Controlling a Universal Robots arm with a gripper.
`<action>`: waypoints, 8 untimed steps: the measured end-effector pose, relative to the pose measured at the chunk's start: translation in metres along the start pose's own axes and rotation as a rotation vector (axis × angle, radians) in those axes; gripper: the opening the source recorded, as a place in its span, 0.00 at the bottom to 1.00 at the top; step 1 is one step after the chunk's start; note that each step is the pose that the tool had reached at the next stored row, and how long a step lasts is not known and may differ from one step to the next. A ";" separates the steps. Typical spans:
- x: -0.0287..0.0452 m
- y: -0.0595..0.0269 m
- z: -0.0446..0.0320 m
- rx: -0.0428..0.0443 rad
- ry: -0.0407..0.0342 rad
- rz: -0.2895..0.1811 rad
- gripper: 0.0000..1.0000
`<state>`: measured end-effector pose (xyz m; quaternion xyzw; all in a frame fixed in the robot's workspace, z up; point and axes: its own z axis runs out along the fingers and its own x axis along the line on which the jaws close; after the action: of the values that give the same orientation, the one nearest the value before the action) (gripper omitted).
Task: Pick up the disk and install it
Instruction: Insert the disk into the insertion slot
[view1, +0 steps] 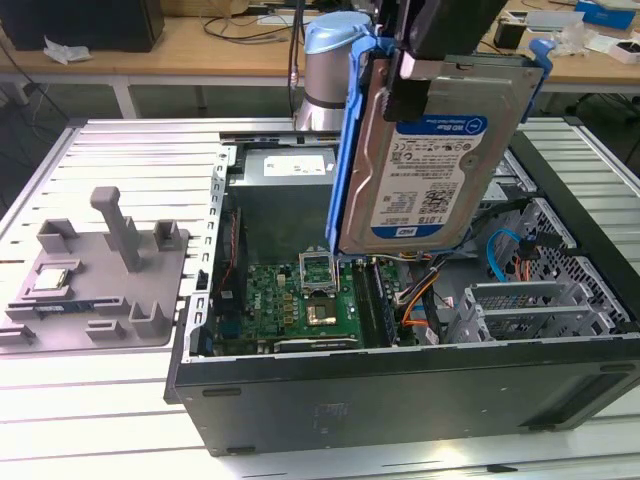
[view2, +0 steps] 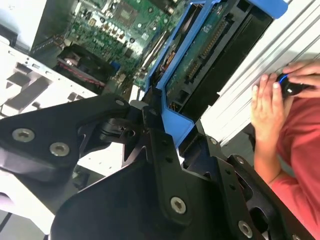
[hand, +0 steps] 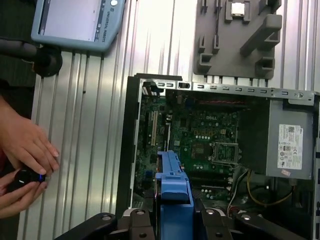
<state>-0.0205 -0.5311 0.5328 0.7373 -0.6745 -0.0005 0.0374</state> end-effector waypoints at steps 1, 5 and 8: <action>0.0000 -0.0001 0.0000 0.0138 0.0015 -0.002 0.37; 0.0000 -0.0003 0.0004 0.0499 0.0058 -0.003 0.37; 0.0000 -0.0002 0.0003 0.0498 0.0071 -0.003 0.37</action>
<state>-0.0202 -0.5311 0.5324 0.7389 -0.6732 0.0189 0.0215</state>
